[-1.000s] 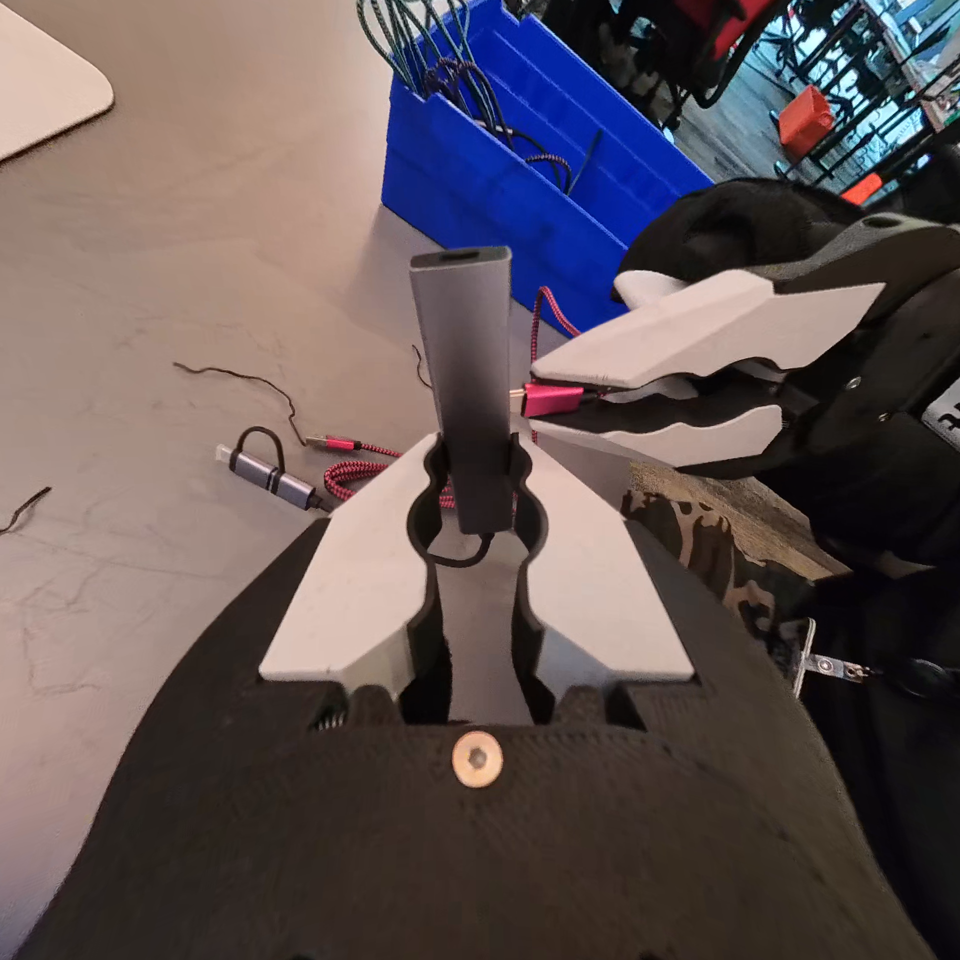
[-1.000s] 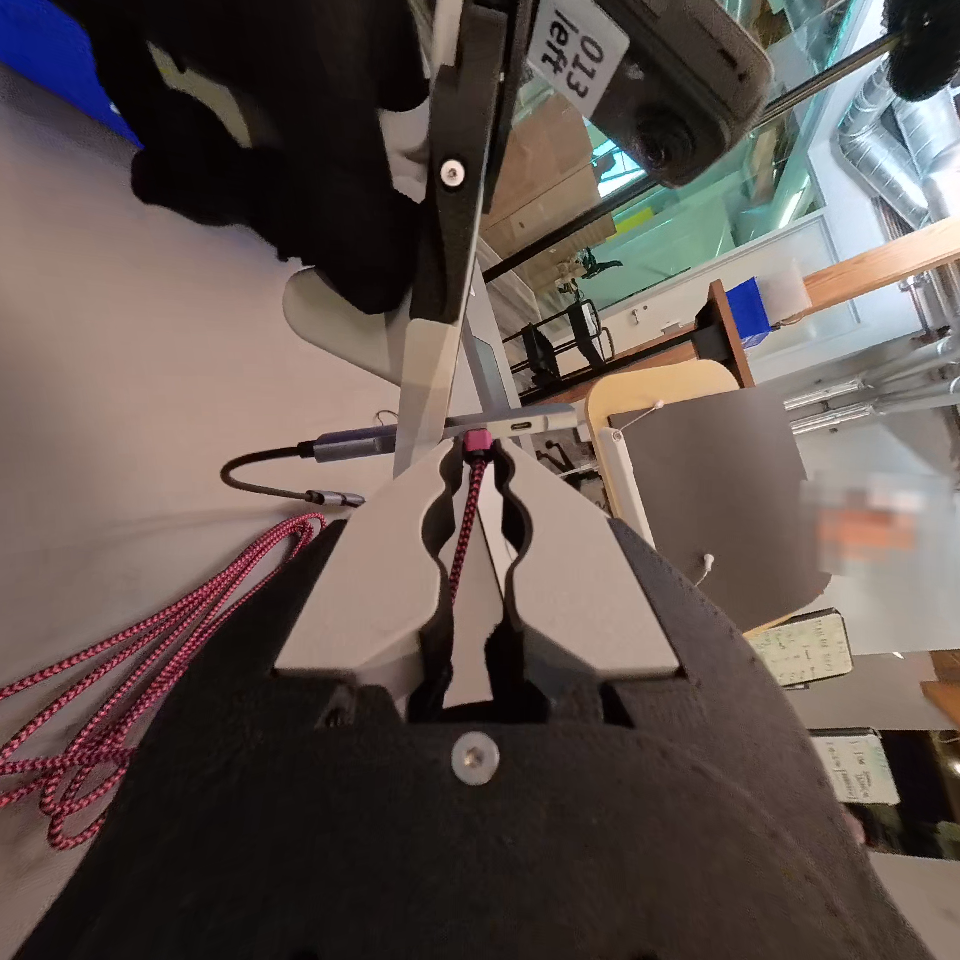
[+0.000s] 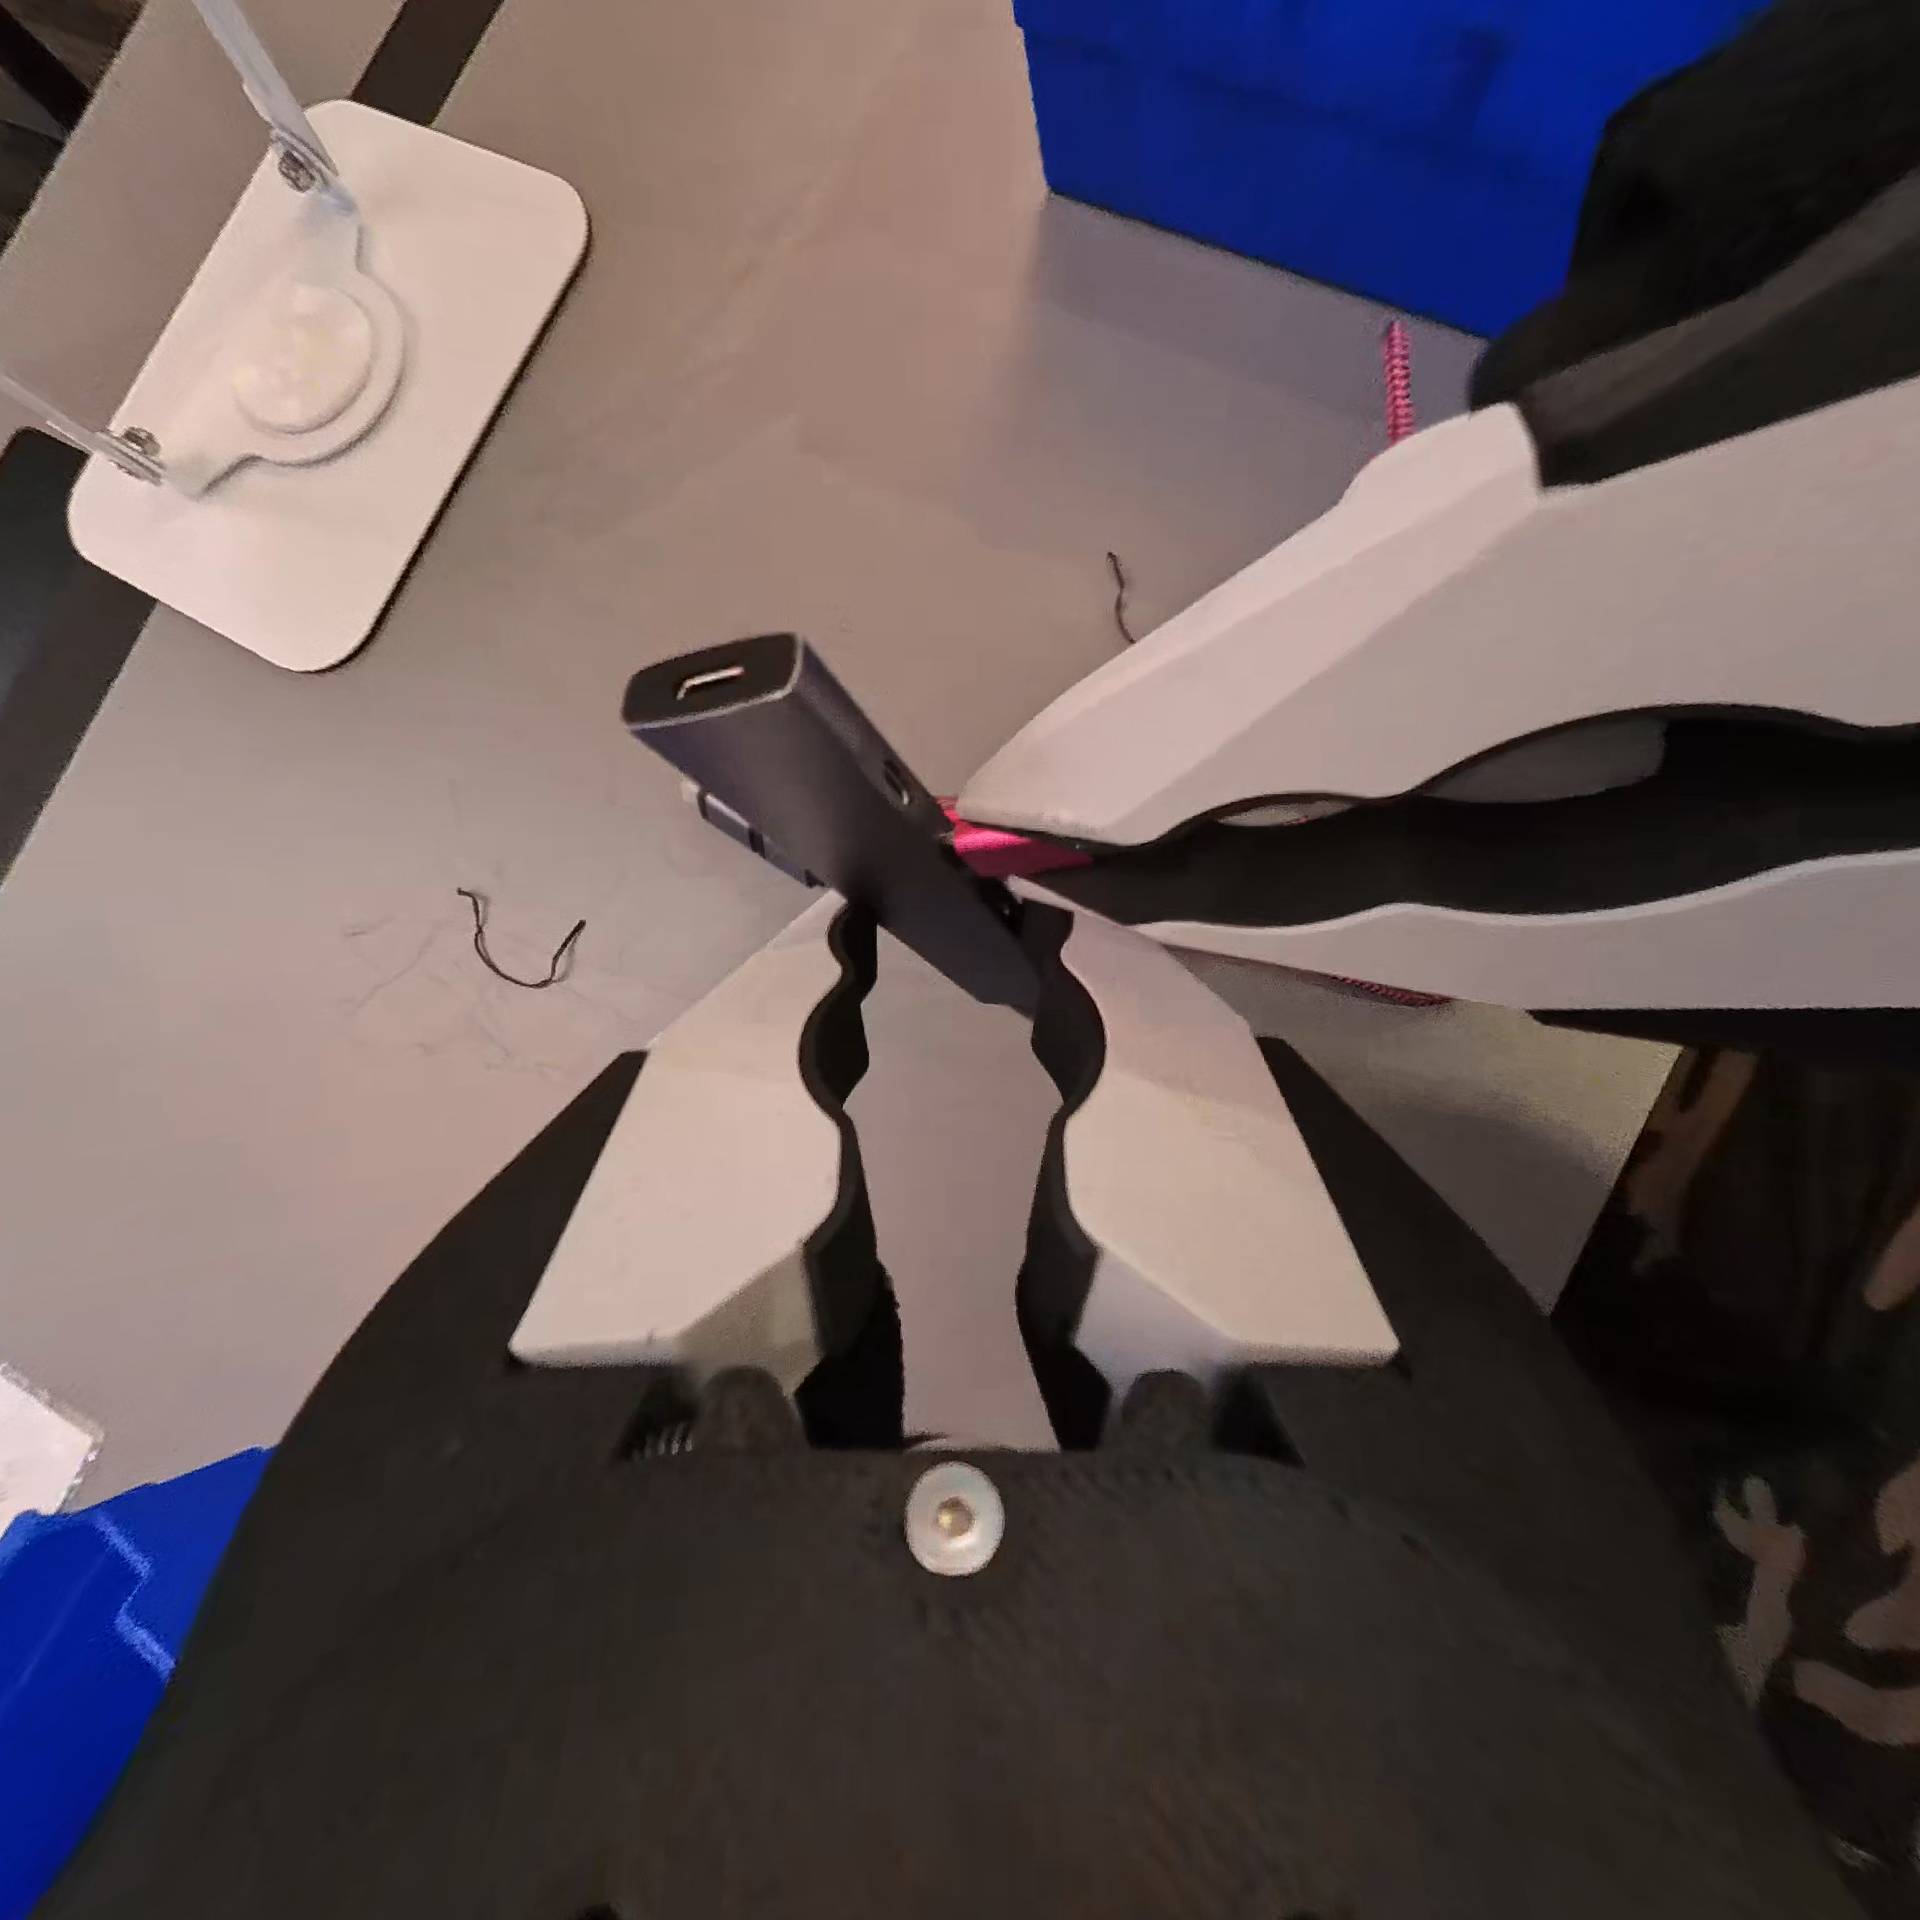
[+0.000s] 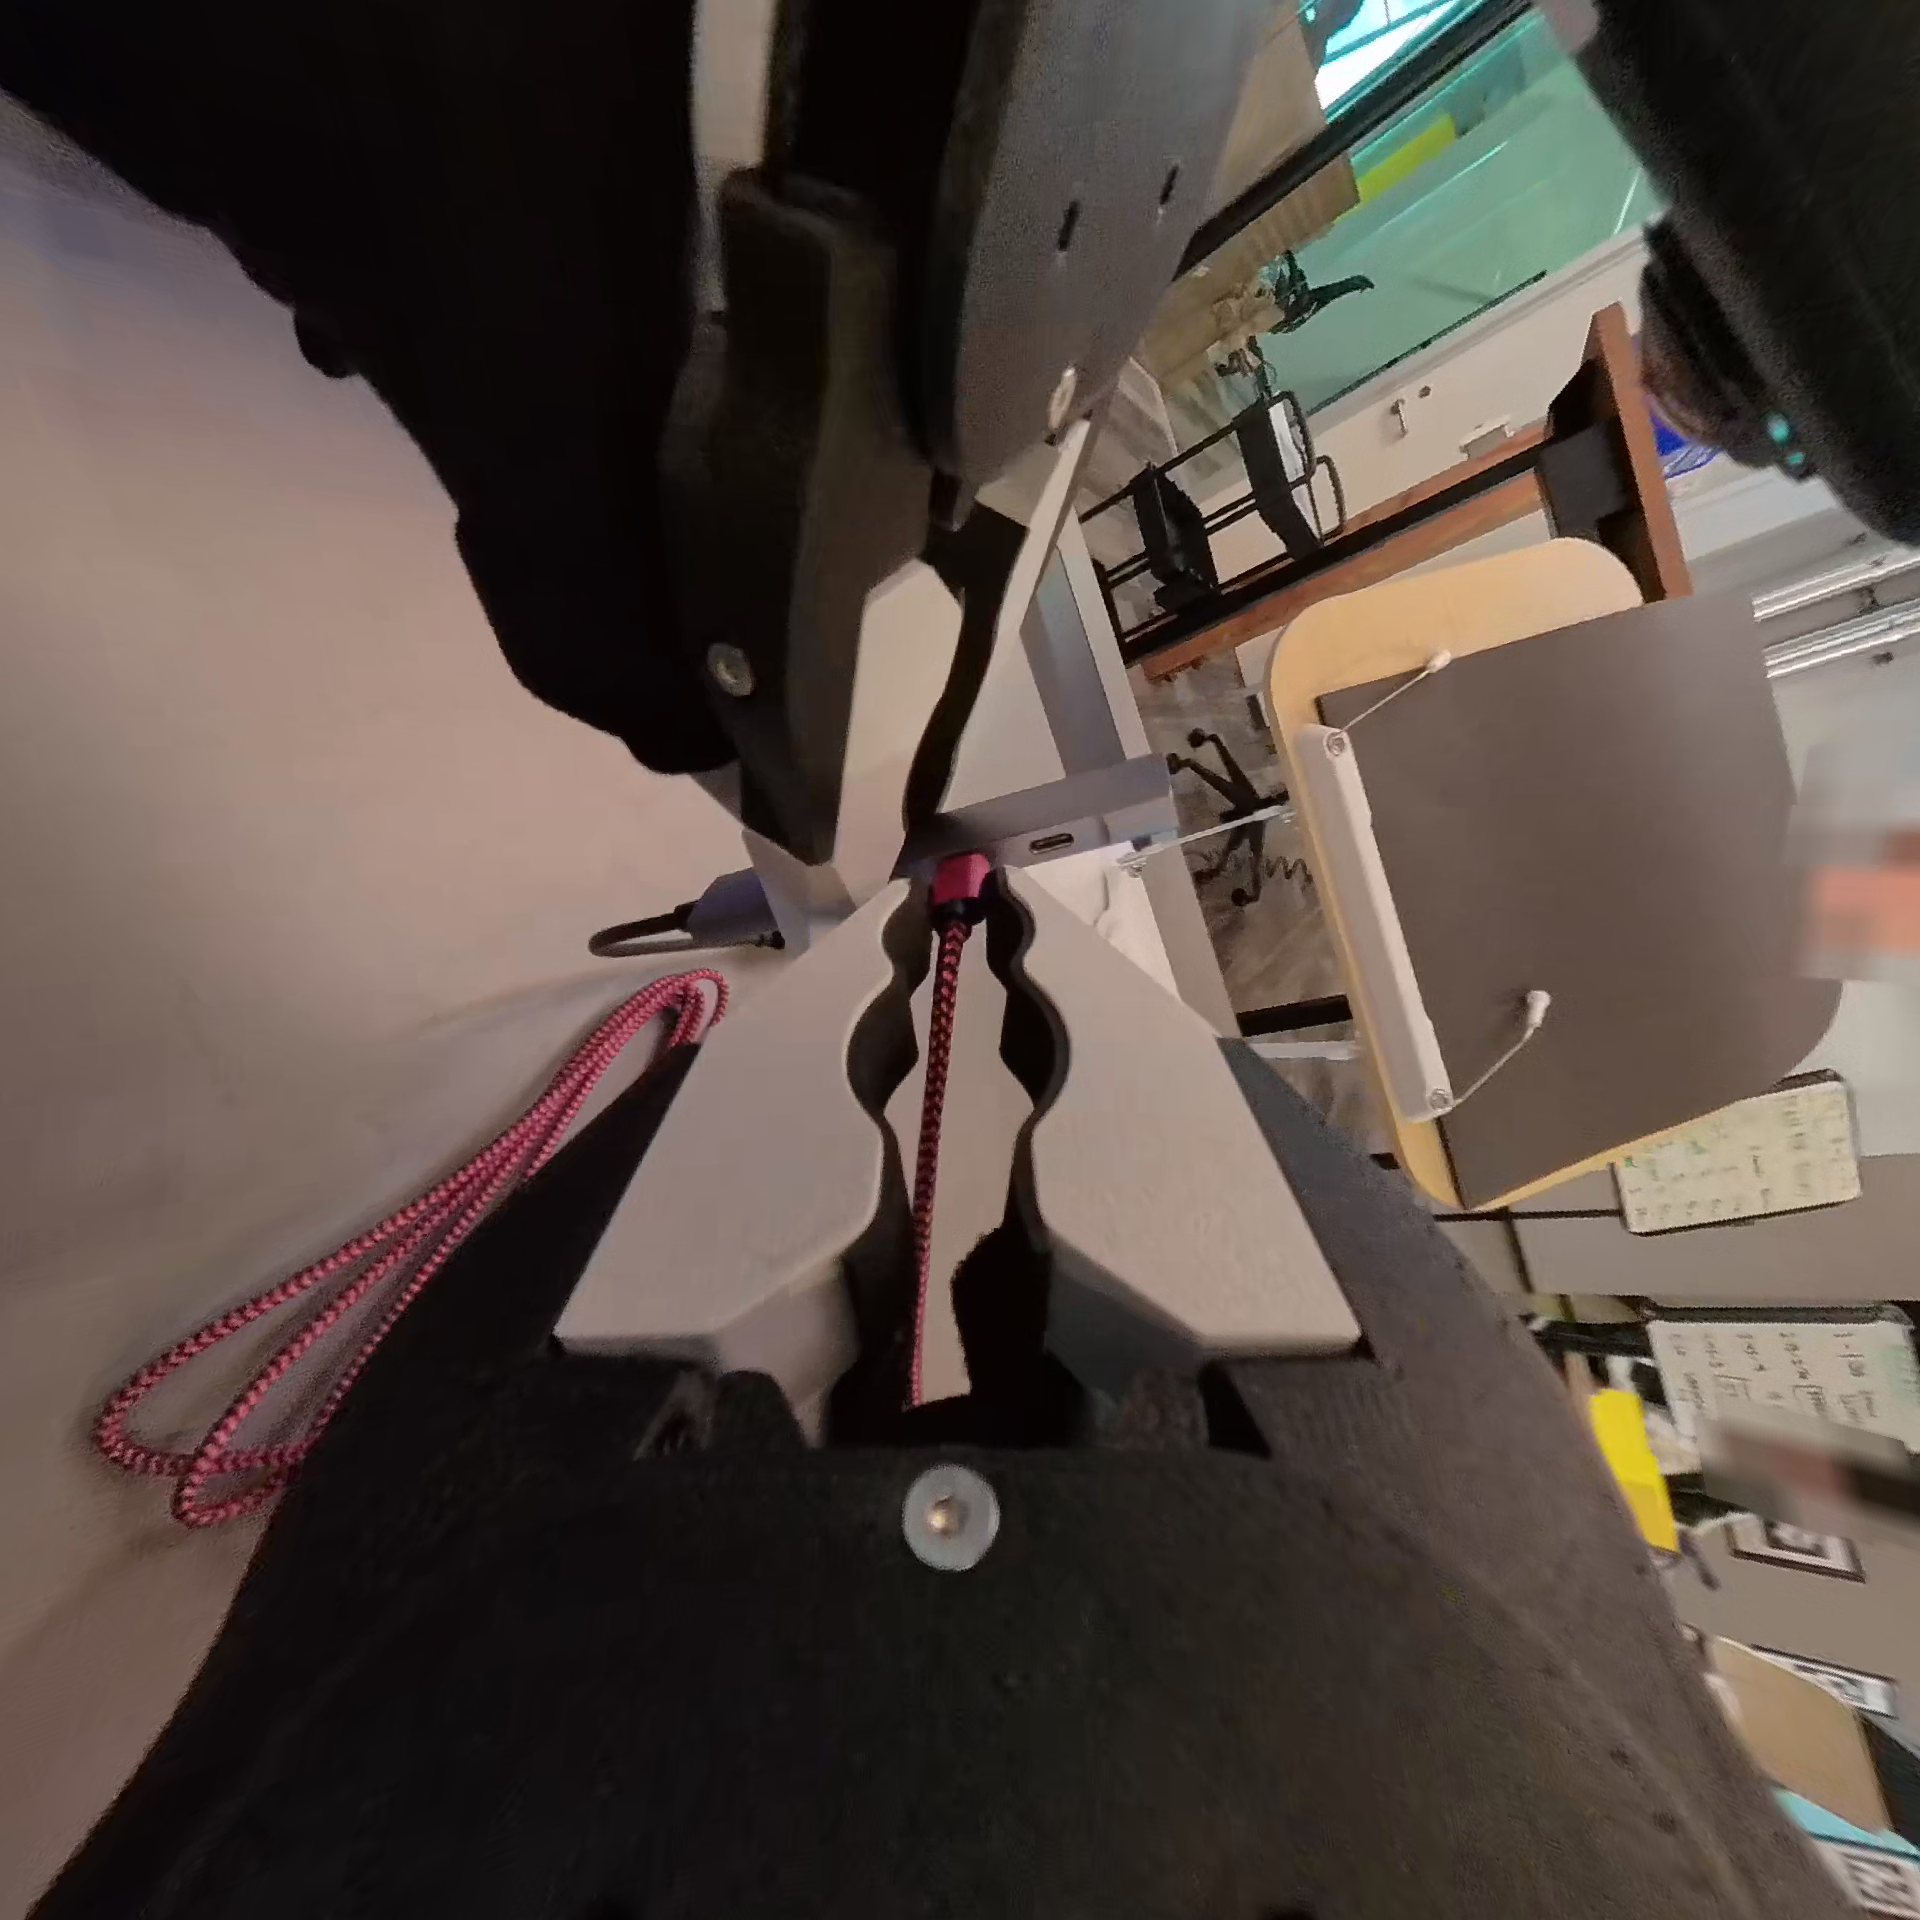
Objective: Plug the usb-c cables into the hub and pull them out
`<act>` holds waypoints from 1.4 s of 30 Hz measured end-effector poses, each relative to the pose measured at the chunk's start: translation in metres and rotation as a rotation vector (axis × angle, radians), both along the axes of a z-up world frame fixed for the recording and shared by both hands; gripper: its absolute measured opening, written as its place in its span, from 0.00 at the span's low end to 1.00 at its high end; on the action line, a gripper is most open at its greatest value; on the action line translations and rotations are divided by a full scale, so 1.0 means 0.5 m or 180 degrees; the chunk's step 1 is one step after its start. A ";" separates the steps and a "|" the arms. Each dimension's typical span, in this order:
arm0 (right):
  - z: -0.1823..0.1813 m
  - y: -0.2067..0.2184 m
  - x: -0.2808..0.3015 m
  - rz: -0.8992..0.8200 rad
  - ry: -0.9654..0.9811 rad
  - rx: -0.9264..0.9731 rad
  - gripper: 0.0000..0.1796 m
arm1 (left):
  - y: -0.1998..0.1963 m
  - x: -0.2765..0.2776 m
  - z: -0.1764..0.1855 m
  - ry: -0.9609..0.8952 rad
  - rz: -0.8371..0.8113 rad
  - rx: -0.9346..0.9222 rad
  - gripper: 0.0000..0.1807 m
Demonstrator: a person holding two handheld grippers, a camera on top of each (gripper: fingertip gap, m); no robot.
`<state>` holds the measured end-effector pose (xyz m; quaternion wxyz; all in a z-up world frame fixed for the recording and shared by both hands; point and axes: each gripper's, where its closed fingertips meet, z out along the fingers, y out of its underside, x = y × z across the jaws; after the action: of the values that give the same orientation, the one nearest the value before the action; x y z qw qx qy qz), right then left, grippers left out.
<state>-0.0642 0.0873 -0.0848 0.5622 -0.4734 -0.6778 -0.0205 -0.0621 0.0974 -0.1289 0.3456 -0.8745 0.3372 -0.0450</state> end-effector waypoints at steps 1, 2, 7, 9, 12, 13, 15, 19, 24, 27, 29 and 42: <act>0.001 0.001 -0.001 -0.0003 0.0035 -0.0042 0.05 | 0.002 -0.001 0.001 0.0038 -0.0001 0.0045 0.14; 0.001 0.003 -0.001 -0.0005 0.0050 -0.0036 0.05 | 0.005 -0.001 0.001 0.0025 0.0004 0.0063 0.14; 0.004 0.006 0.000 0.0124 0.0044 0.0111 0.06 | 0.009 -0.007 0.011 -0.0423 0.0089 -0.0091 0.12; 0.001 -0.001 -0.001 0.0204 -0.0064 0.0242 0.06 | 0.008 -0.017 0.006 -0.0321 0.0138 -0.0131 0.12; -0.008 -0.004 0.001 0.0222 -0.0141 0.0305 0.05 | 0.005 -0.017 0.002 -0.0403 0.0136 -0.0210 0.12; -0.009 -0.002 0.003 0.0211 -0.0160 0.0341 0.05 | 0.005 -0.020 0.000 -0.0432 0.0159 -0.0247 0.12; -0.005 -0.003 0.003 0.0220 -0.0108 0.0361 0.05 | 0.005 -0.021 0.005 -0.0600 0.0147 -0.0267 0.12; -0.011 -0.005 0.000 0.0213 -0.0094 0.0234 0.05 | 0.002 -0.023 0.002 -0.0580 0.0139 -0.0310 0.12; -0.017 0.013 0.010 0.0064 -0.0133 0.0175 0.05 | -0.002 -0.024 -0.004 -0.0553 0.0170 -0.0373 0.12; -0.022 0.012 0.009 0.0038 -0.0185 0.0196 0.05 | -0.006 -0.024 -0.017 -0.0422 0.0184 -0.0458 0.12; -0.030 0.014 0.008 0.0001 -0.0256 0.0232 0.05 | -0.005 -0.023 -0.023 -0.0365 0.0220 -0.0492 0.12; -0.042 0.020 0.011 -0.0112 -0.0364 0.0232 0.05 | 0.006 -0.015 -0.027 -0.0362 0.0289 -0.0568 0.12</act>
<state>-0.0586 0.0973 -0.1060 0.5390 -0.4625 -0.6992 -0.0822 -0.0695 0.1002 -0.1425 0.2867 -0.9122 0.2717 -0.1087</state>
